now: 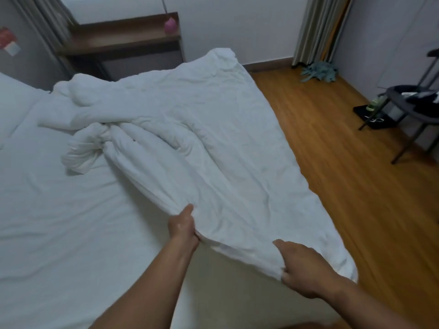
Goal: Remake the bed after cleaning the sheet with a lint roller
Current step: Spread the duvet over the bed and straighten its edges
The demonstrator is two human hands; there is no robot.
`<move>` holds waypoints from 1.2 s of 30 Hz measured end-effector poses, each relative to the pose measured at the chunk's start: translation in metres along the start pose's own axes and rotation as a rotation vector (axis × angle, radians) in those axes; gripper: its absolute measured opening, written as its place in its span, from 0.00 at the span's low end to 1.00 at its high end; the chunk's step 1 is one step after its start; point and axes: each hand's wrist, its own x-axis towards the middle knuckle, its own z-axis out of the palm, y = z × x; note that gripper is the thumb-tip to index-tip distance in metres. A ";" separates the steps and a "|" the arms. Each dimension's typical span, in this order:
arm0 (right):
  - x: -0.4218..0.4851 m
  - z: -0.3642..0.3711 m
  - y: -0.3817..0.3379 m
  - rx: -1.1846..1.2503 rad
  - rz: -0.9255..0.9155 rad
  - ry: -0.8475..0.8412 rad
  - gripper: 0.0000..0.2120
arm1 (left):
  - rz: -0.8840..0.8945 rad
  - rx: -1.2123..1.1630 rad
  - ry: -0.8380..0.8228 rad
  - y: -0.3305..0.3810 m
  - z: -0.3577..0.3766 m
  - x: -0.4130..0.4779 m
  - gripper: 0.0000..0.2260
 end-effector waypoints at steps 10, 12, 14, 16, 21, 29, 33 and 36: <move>-0.013 0.062 -0.154 -0.015 -0.287 0.247 0.22 | -0.172 -0.059 -0.037 -0.036 -0.097 -0.112 0.08; -0.018 0.059 -0.146 -0.045 -0.309 0.268 0.11 | -0.236 -0.158 -0.039 -0.015 -0.118 -0.080 0.12; -0.023 0.055 -0.137 -0.022 -0.323 0.287 0.07 | -0.260 -0.229 -0.048 0.007 -0.137 -0.033 0.18; -0.029 0.053 -0.128 0.008 -0.262 0.299 0.08 | -0.271 -0.220 -0.071 0.030 -0.146 0.010 0.20; -0.027 0.083 -0.161 -0.058 0.078 0.195 0.12 | -0.212 -0.044 -0.238 0.061 -0.144 0.053 0.11; 0.053 0.118 -0.356 0.112 0.074 0.279 0.32 | -0.145 0.092 -0.359 0.080 -0.229 0.024 0.04; 0.063 0.120 -0.400 -0.034 0.063 0.241 0.10 | -0.212 0.170 -0.378 0.097 -0.271 0.043 0.10; 0.041 0.120 -0.407 -0.101 0.001 0.149 0.05 | -0.272 0.170 -0.330 0.107 -0.291 0.062 0.14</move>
